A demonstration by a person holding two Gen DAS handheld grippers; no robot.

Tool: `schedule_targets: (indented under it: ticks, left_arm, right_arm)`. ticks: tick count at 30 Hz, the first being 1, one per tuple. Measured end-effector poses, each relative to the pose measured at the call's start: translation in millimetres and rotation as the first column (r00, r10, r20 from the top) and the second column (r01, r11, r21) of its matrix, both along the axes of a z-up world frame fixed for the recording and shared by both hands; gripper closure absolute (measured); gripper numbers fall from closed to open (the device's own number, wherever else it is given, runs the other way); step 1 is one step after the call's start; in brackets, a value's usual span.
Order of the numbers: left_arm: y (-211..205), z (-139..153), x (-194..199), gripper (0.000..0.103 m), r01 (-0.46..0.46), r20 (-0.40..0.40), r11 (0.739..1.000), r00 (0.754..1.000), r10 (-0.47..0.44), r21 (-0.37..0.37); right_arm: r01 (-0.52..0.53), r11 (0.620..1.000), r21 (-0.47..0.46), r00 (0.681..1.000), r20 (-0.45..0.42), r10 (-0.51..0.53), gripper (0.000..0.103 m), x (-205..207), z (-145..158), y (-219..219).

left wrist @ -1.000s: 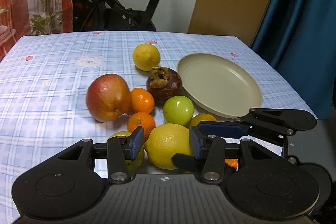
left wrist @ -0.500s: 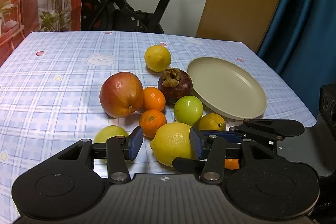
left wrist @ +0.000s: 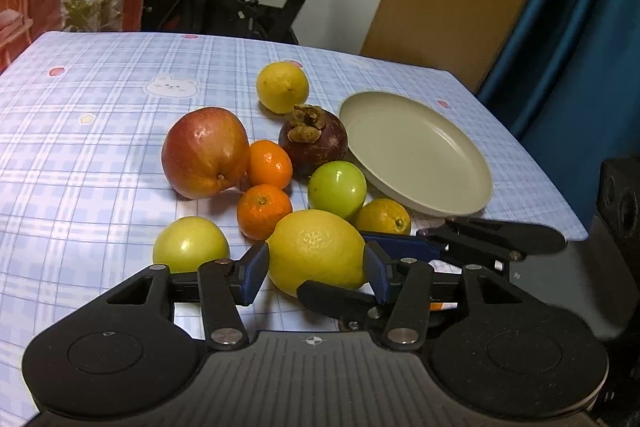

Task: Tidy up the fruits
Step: 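Close the left gripper around the large yellow lemon, then carry the lemon with the left gripper over the beige plate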

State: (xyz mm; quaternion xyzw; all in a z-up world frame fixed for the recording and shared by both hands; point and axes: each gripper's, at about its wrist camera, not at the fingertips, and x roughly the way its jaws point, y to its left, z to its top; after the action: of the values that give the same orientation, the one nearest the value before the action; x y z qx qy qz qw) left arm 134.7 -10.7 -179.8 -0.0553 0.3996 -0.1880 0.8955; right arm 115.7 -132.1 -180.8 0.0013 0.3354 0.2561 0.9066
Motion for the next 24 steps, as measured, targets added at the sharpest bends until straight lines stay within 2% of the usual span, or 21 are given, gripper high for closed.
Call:
schedule_targets:
  ticks: [4,11,15,19,24]
  left_arm:
    - [-4,5,-3,0.048,0.007,0.017,1.000,1.000,-0.007,0.004]
    - [-27,42,-12,0.048,0.043,0.178,0.997,0.983,-0.054,0.064]
    - [-45,59,-1,0.048,0.086,0.216,0.993,0.971,-0.100,0.075]
    - [-66,61,27,0.048,0.154,0.202,0.985,0.965,-0.166,0.072]
    - [-92,47,69,0.048,0.217,0.133,0.975,0.966,-0.223,0.055]
  right_arm:
    - [0.017,1.000,0.000,1.000,0.016,-0.017,0.048,-3,3,-2]
    - [0.077,0.995,0.063,0.985,0.147,-0.085,0.048,-20,31,-17]
    - [0.129,0.986,0.101,0.972,0.182,-0.146,0.048,-19,48,-35]
    - [0.192,0.976,0.107,0.964,0.164,-0.208,0.048,-6,56,-57]
    - [0.277,0.956,0.096,0.949,0.129,-0.288,0.048,16,48,-88]
